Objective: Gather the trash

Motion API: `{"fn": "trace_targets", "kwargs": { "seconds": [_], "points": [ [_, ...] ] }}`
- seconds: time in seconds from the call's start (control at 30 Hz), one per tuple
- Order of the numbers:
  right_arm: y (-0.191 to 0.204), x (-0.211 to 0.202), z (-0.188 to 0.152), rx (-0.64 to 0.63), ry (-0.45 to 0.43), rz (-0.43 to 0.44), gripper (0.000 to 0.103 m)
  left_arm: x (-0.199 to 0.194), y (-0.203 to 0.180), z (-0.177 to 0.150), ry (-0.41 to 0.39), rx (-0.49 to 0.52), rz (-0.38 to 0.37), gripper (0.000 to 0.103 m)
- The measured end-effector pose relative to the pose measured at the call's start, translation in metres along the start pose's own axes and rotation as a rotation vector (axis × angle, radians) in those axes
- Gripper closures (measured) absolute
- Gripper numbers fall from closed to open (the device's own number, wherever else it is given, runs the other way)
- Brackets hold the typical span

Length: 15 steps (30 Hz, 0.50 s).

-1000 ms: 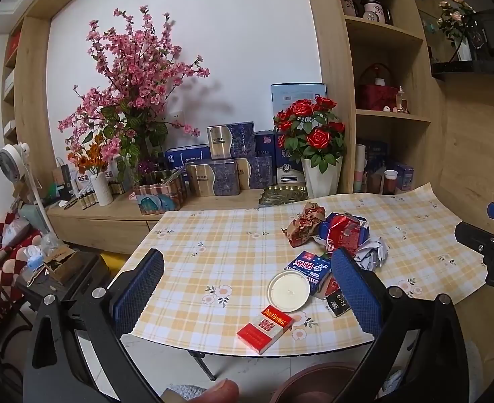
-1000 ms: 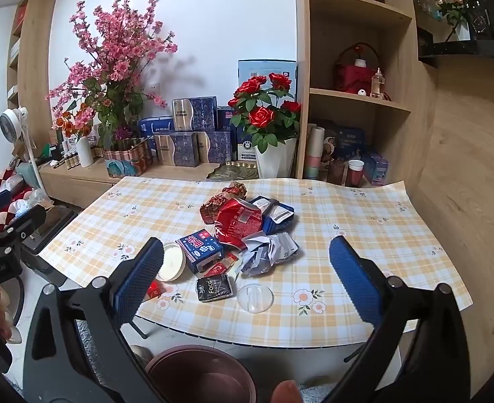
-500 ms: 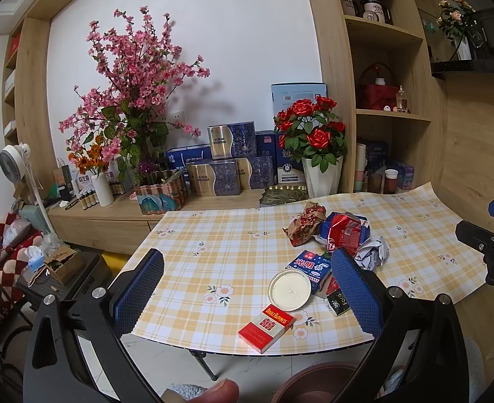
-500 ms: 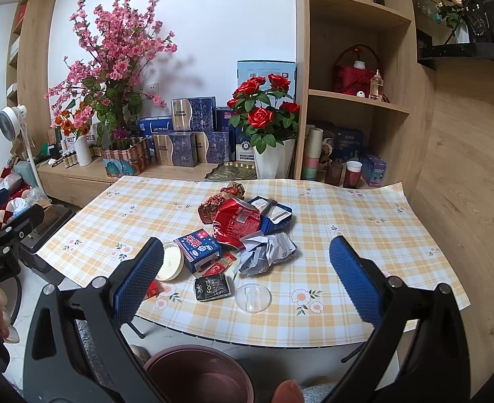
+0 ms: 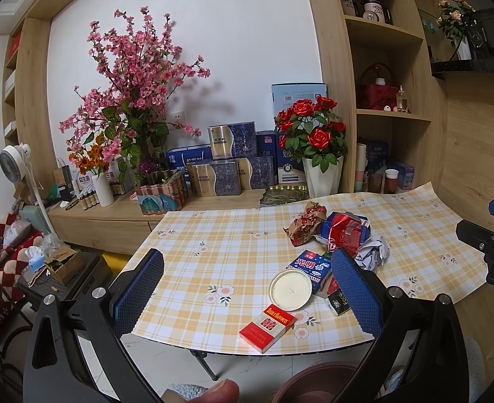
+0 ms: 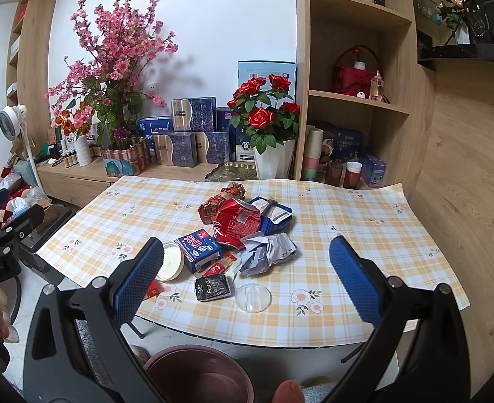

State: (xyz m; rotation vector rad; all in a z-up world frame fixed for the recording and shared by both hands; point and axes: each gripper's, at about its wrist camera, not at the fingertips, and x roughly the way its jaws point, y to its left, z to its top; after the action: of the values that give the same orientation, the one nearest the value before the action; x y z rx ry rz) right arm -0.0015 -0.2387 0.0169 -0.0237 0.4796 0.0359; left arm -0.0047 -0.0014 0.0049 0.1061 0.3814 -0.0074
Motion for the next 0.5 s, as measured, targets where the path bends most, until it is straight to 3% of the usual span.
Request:
{"fn": "trace_targets", "kwargs": {
  "seconds": [0.5],
  "points": [
    [0.0006, -0.0001, 0.0, 0.0, -0.001, -0.001, 0.006, -0.0039, 0.0042, -0.0014, -0.001, 0.001, 0.0, 0.005]
  ]
}}
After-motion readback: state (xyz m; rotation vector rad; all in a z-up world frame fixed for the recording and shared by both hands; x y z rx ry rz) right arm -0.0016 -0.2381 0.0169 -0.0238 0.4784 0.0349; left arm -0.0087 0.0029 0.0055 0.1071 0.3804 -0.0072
